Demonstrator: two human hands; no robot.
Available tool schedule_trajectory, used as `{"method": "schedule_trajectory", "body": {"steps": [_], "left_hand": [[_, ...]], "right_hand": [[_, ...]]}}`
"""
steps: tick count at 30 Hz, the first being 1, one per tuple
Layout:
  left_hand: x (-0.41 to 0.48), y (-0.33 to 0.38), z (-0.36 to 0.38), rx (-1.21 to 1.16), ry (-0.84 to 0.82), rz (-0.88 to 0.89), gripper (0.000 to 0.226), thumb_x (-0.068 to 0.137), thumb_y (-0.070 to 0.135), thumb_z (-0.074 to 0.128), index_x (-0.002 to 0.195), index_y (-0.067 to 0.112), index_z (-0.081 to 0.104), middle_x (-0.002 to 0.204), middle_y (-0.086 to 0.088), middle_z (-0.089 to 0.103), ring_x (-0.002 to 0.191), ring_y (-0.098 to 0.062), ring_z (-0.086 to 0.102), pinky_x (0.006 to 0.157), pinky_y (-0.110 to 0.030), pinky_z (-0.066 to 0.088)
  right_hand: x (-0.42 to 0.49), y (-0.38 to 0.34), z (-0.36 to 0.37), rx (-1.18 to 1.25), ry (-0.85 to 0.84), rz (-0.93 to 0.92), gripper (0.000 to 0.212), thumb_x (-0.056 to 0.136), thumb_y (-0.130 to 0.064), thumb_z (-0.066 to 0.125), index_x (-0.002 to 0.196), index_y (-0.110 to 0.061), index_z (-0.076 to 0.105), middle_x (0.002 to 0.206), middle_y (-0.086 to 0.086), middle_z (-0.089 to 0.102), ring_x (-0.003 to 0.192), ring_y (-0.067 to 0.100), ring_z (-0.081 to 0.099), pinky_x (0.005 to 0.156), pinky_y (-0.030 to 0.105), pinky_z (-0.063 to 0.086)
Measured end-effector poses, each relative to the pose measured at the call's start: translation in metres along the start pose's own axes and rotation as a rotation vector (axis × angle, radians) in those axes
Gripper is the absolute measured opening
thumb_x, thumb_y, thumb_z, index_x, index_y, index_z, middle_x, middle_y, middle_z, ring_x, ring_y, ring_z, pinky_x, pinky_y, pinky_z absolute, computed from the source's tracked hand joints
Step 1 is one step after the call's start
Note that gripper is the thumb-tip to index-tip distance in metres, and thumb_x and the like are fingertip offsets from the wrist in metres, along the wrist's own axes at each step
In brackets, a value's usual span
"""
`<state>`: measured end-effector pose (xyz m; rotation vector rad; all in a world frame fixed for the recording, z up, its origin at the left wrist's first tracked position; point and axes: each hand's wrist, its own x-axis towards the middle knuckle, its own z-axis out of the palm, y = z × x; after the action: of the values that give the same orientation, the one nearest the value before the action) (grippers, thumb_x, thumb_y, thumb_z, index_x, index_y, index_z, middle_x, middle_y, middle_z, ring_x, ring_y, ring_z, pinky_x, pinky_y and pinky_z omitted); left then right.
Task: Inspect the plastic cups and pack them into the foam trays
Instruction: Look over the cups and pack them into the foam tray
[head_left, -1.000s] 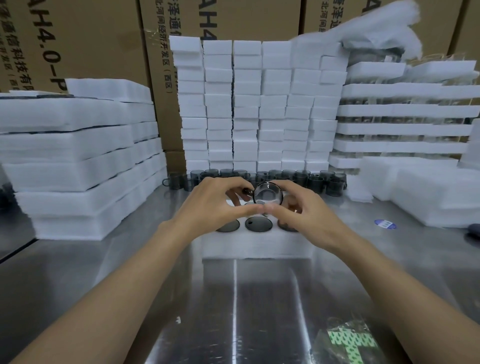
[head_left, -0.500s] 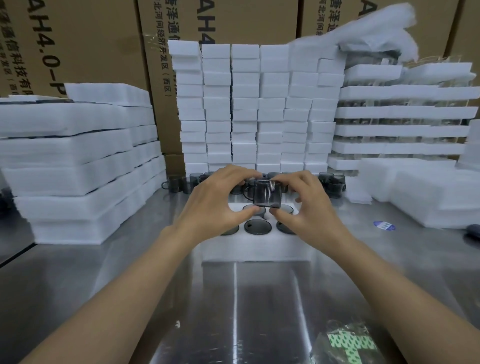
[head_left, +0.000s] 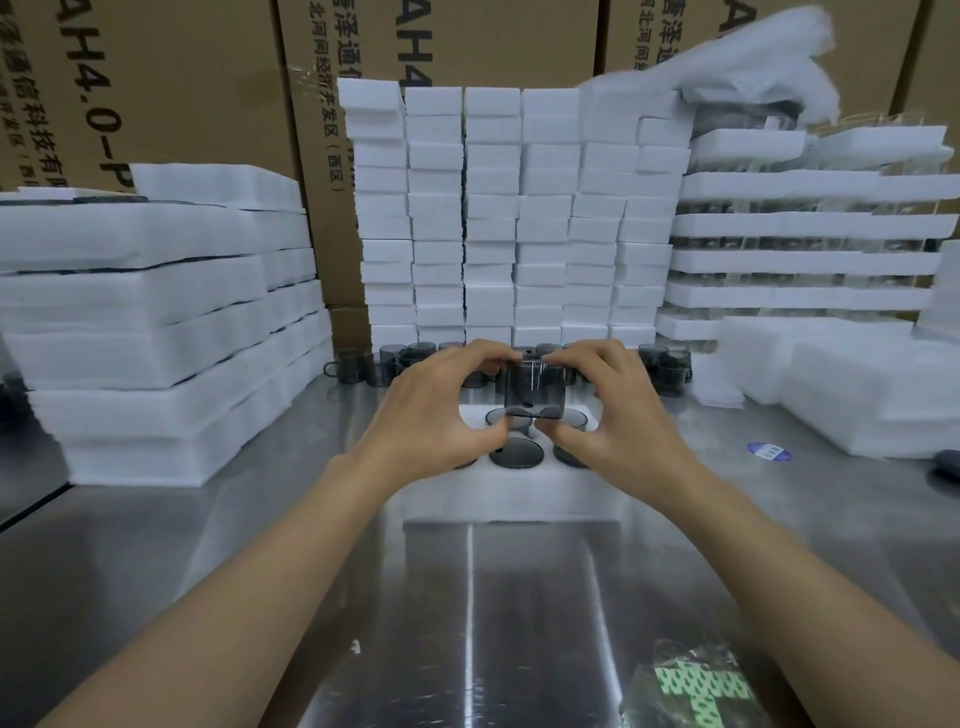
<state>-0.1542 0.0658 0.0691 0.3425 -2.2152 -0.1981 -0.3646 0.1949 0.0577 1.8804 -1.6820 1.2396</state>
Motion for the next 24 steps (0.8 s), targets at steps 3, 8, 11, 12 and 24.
{"method": "schedule_trajectory", "body": {"steps": [3,8,11,12,24], "left_hand": [[0.000,-0.002,0.002,0.036,-0.039,-0.060,0.064,0.080,0.043,0.077,0.139,0.048,0.054,0.127,0.025,0.065,0.122,0.002,0.059,0.103,-0.038,0.055],[-0.001,0.006,0.003,0.073,-0.051,0.041,0.071,0.082,0.043,0.081,0.145,0.048,0.051,0.138,0.029,0.056,0.129,0.000,0.053,0.101,-0.033,0.052],[0.002,0.007,0.005,0.079,0.002,0.052,0.062,0.085,0.037,0.084,0.141,0.040,0.058,0.134,0.025,0.061,0.124,-0.005,0.057,0.100,-0.037,0.054],[0.002,0.006,0.005,0.073,0.005,0.041,0.062,0.085,0.037,0.085,0.141,0.040,0.059,0.133,0.025,0.062,0.123,-0.005,0.058,0.099,-0.037,0.054],[0.002,0.013,0.003,-0.298,-0.078,-0.140,0.055,0.087,0.038,0.073,0.138,0.049,0.056,0.136,0.023,0.064,0.126,-0.006,0.062,0.094,-0.031,0.055]], "right_hand": [[0.000,-0.003,0.001,0.013,0.036,-0.029,0.061,0.078,-0.026,0.090,0.133,-0.030,0.064,0.130,-0.015,0.052,0.122,0.009,0.046,0.104,0.006,0.030],[0.000,-0.008,0.004,0.017,0.064,-0.083,0.057,0.077,-0.029,0.082,0.132,-0.026,0.064,0.129,-0.012,0.055,0.120,0.012,0.049,0.108,0.013,0.031],[0.000,-0.011,0.004,0.016,0.059,-0.096,0.057,0.078,-0.038,0.076,0.132,-0.027,0.063,0.129,-0.013,0.055,0.120,0.012,0.049,0.107,0.015,0.033],[0.000,-0.011,0.004,0.021,0.056,-0.088,0.058,0.078,-0.038,0.077,0.133,-0.028,0.062,0.129,-0.014,0.055,0.120,0.012,0.049,0.107,0.016,0.034],[-0.001,-0.014,0.003,-0.025,0.001,-0.063,0.057,0.079,-0.023,0.087,0.131,-0.023,0.065,0.124,-0.006,0.061,0.117,0.018,0.055,0.105,0.043,0.046]]}}
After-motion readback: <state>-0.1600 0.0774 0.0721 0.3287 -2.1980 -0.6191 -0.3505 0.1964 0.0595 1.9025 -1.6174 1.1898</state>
